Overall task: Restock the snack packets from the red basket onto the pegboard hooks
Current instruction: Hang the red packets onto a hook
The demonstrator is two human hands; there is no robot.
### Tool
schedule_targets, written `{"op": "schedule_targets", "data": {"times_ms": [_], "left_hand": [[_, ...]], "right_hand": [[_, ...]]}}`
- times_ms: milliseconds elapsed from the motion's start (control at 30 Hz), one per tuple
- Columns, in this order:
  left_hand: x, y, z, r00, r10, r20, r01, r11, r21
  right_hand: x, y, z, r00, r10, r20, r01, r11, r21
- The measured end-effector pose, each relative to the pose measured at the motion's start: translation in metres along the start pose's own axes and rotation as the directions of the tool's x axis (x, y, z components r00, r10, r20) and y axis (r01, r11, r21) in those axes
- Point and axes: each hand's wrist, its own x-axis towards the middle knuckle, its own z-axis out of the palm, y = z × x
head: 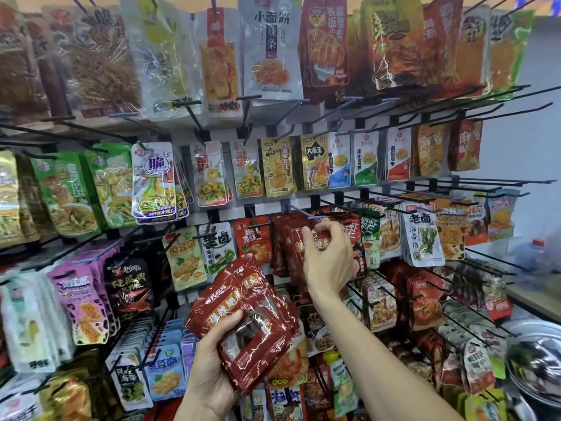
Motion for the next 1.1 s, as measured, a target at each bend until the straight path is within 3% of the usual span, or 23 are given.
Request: {"op": "schedule_targets", "data": {"times_ms": [533, 733, 967, 1100], "left_hand": [[0.007, 0.002, -0.009, 0.999, -0.018, -0.03, 0.018, 1.0, -0.007], [0.01, 0.001, -0.009, 0.999, -0.011, -0.038, 0.011, 1.0, -0.003], [0.016, 0.006, -0.005, 0.999, 0.004, -0.045, -0.003, 1.0, 0.029], [0.019, 0.009, -0.002, 0.998, 0.019, -0.053, -0.017, 0.998, 0.053]], "right_hand": [[0.001, 0.005, -0.006, 0.999, 0.01, 0.051, -0.014, 0.998, 0.068], [0.006, 0.008, 0.001, 0.995, 0.031, 0.092, -0.027, 0.999, -0.043], [0.02, 0.026, 0.043, 0.953, -0.045, 0.298, 0.093, 0.984, -0.151], [0.032, 0.029, 0.046, 0.903, -0.001, 0.43, 0.097, 0.975, -0.201]]}}
